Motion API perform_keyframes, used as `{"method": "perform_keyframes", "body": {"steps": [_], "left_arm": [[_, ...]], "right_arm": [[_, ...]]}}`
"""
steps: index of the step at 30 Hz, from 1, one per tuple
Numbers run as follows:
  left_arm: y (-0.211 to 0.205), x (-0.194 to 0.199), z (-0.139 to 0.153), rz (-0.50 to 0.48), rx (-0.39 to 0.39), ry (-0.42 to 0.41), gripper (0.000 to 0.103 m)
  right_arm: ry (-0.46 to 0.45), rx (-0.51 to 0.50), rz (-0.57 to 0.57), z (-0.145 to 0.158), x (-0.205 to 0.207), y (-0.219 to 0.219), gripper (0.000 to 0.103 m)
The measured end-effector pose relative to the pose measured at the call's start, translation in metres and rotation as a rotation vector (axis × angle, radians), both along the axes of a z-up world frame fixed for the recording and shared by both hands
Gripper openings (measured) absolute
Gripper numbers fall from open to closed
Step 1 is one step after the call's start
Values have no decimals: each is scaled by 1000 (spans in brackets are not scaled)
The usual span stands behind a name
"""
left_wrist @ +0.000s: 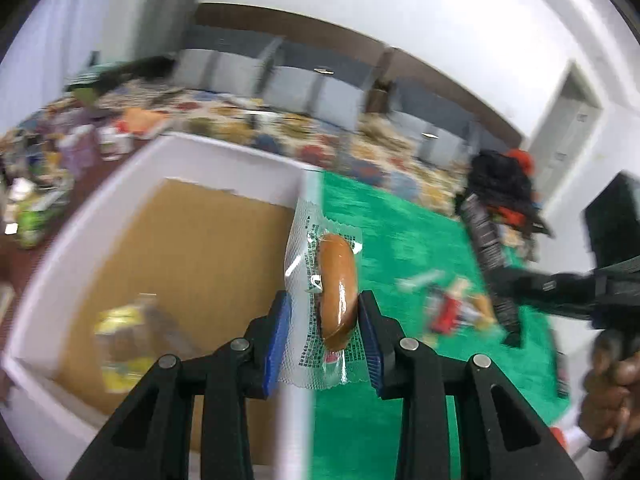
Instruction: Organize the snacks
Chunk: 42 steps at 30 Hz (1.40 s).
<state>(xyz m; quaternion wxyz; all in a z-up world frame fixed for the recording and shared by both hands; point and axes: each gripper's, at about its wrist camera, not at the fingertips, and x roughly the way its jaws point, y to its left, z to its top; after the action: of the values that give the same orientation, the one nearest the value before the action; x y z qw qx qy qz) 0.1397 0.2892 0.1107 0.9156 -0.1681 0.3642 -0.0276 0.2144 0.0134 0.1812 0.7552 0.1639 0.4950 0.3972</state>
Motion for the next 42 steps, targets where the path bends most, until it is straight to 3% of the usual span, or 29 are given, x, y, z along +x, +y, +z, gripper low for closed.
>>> {"method": "perform_keyframes", "body": {"steps": [3, 4, 5, 6, 7, 10, 16, 20, 23, 26, 30, 36, 38, 42], "left_arm": [[40, -2, -17, 88, 97, 49, 41], [49, -4, -23, 115, 130, 71, 49], [56, -6, -33, 156, 164, 102, 61], [65, -7, -45, 196, 182, 138, 67], [71, -9, -55, 222, 182, 162, 73], [75, -23, -73, 259, 158, 174, 76], [11, -35, -66, 163, 103, 90, 79], [-70, -38, -38, 8, 87, -11, 94], [-143, -31, -38, -106, 115, -48, 103], [-201, -4, -63, -173, 164, 24, 103], [-254, 32, -124, -191, 222, 129, 103], [-266, 73, -194, -155, 216, 238, 102], [-271, 76, -200, -148, 293, 213, 101], [-275, 79, -205, -180, 321, 198, 103]], "right_arm": [[1, 10, 48, -5, 0, 57, 19], [6, 9, 57, -10, 0, 72, 23], [8, 0, 58, -16, 0, 83, 28], [6, -22, 47, -24, -4, 90, 47], [5, -38, 34, -31, -5, 91, 56], [-26, -70, -6, -47, -6, 75, 60], [-227, -400, -112, -103, -23, -23, 65], [-316, -646, -228, -159, -41, -126, 65], [-316, -736, -348, -188, -54, -210, 65], [-291, -782, -475, -202, -52, -277, 65], [-249, -760, -607, -204, -48, -337, 65], [-256, -768, -623, -209, -38, -357, 72], [-247, -753, -621, -208, -39, -360, 73], [-198, -693, -649, -212, -35, -371, 81]]}}
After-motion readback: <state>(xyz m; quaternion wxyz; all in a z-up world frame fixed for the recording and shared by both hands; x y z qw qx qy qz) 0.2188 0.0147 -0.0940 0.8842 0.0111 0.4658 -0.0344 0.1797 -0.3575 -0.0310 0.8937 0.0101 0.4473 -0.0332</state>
